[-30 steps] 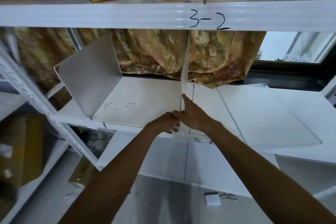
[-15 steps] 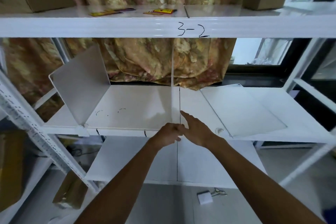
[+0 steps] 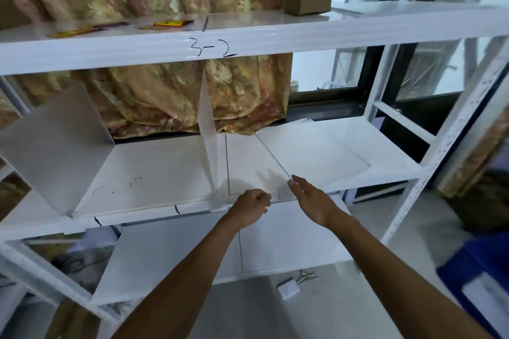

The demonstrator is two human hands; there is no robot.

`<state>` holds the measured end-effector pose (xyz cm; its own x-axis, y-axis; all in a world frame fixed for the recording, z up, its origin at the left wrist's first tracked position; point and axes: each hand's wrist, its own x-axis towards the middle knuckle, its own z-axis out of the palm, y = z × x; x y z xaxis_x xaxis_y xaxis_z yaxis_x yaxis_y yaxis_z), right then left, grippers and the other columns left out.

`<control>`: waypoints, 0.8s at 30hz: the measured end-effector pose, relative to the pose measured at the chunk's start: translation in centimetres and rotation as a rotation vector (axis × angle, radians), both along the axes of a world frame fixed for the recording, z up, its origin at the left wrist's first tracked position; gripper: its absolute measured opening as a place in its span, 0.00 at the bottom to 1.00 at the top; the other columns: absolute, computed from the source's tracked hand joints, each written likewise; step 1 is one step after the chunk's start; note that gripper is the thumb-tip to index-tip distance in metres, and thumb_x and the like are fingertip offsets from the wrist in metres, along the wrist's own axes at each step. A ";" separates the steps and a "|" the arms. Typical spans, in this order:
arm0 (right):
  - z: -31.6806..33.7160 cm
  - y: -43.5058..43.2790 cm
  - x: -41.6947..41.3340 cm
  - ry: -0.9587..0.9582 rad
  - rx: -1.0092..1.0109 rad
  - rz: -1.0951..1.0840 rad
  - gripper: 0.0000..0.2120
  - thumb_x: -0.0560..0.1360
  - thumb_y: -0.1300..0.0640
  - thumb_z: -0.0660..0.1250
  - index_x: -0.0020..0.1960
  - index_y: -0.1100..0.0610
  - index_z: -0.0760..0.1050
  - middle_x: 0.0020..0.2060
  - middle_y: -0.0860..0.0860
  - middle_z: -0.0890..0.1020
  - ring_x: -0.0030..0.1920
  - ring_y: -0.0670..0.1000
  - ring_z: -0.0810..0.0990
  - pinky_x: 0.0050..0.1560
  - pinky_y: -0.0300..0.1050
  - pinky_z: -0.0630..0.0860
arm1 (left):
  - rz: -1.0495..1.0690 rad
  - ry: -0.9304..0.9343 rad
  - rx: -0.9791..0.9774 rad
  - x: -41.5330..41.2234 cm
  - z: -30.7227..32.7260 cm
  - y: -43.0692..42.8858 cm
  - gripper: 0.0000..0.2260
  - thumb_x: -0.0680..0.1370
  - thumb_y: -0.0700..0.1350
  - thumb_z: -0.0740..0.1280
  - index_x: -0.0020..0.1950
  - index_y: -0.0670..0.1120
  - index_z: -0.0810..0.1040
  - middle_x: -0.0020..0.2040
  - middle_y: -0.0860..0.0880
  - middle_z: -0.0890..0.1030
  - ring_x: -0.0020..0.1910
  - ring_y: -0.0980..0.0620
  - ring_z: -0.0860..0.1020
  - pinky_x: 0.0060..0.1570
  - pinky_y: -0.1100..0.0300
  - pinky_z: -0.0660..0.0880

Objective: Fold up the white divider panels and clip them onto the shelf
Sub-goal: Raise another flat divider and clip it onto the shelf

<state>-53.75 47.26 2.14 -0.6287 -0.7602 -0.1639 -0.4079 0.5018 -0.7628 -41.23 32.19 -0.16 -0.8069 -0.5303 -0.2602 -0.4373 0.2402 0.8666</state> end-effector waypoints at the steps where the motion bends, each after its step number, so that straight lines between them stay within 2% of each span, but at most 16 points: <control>1: -0.1 0.5 -0.7 -0.008 -0.001 -0.009 0.34 0.79 0.30 0.47 0.79 0.45 0.58 0.78 0.47 0.64 0.77 0.52 0.63 0.78 0.52 0.57 | 0.006 0.002 -0.016 -1.0 -0.1 0.1 0.17 0.77 0.55 0.62 0.52 0.42 0.80 0.52 0.46 0.84 0.48 0.52 0.83 0.47 0.58 0.75; 3: -0.3 1.8 -2.5 -0.024 0.003 -0.020 0.33 0.80 0.32 0.47 0.79 0.46 0.59 0.78 0.46 0.65 0.77 0.51 0.63 0.78 0.50 0.57 | 0.015 -0.007 -0.059 -3.1 -0.2 0.3 0.18 0.73 0.57 0.62 0.49 0.44 0.81 0.50 0.45 0.85 0.48 0.52 0.83 0.50 0.54 0.77; 6: -1.2 3.2 -5.4 -0.070 0.008 -0.023 0.32 0.80 0.33 0.47 0.79 0.47 0.60 0.77 0.45 0.65 0.77 0.49 0.63 0.78 0.47 0.56 | 0.003 -0.029 -0.148 -6.2 0.3 1.0 0.12 0.74 0.56 0.62 0.45 0.51 0.82 0.48 0.49 0.84 0.49 0.50 0.82 0.56 0.49 0.79; 8: -2.2 3.7 -7.5 -0.091 0.019 -0.030 0.33 0.80 0.33 0.47 0.79 0.48 0.61 0.77 0.46 0.66 0.77 0.49 0.64 0.78 0.47 0.55 | -0.024 -0.057 -0.253 -8.1 1.0 1.8 0.13 0.78 0.51 0.59 0.52 0.51 0.82 0.52 0.49 0.84 0.51 0.49 0.81 0.56 0.51 0.78; 12: -3.5 3.7 -10.7 -0.145 0.005 -0.033 0.33 0.80 0.33 0.47 0.78 0.49 0.62 0.77 0.47 0.66 0.76 0.51 0.65 0.78 0.49 0.56 | -0.069 -0.123 -0.447 -11.8 0.3 2.8 0.17 0.80 0.43 0.55 0.64 0.49 0.78 0.65 0.48 0.79 0.64 0.47 0.76 0.66 0.55 0.71; 15: -4.5 3.4 -13.2 -0.140 0.019 -0.002 0.31 0.81 0.36 0.47 0.79 0.50 0.61 0.78 0.47 0.65 0.77 0.51 0.63 0.79 0.49 0.55 | -0.087 -0.174 -0.524 -14.6 -1.3 3.4 0.17 0.80 0.45 0.58 0.68 0.49 0.75 0.68 0.46 0.77 0.66 0.46 0.74 0.68 0.56 0.69; 19: -5.8 3.2 -16.8 0.061 0.193 0.162 0.26 0.84 0.40 0.44 0.80 0.46 0.54 0.81 0.46 0.54 0.81 0.49 0.51 0.80 0.49 0.48 | -0.126 -0.228 -0.577 -17.3 -3.2 4.1 0.21 0.81 0.46 0.59 0.74 0.46 0.67 0.75 0.46 0.68 0.73 0.48 0.67 0.71 0.59 0.61; 22: -6.3 2.9 -19.3 0.114 0.240 0.168 0.33 0.81 0.35 0.47 0.81 0.49 0.52 0.81 0.46 0.49 0.81 0.51 0.52 0.80 0.52 0.50 | -0.123 -0.274 -0.623 -19.1 -4.4 4.5 0.26 0.80 0.49 0.62 0.77 0.45 0.61 0.79 0.45 0.59 0.77 0.48 0.60 0.74 0.56 0.56; 24: -6.9 3.0 -20.4 0.130 0.274 0.198 0.34 0.81 0.35 0.47 0.81 0.50 0.51 0.81 0.47 0.50 0.81 0.52 0.53 0.79 0.53 0.51 | -0.109 -0.296 -0.640 -20.1 -5.4 4.7 0.30 0.79 0.51 0.63 0.78 0.45 0.58 0.79 0.44 0.56 0.78 0.47 0.57 0.75 0.54 0.56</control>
<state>-74.18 50.23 -4.79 -0.5029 -0.8080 -0.3068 -0.6025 0.5823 -0.5458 -61.37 36.94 -5.54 -0.8073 -0.5730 -0.1412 -0.5775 0.7178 0.3890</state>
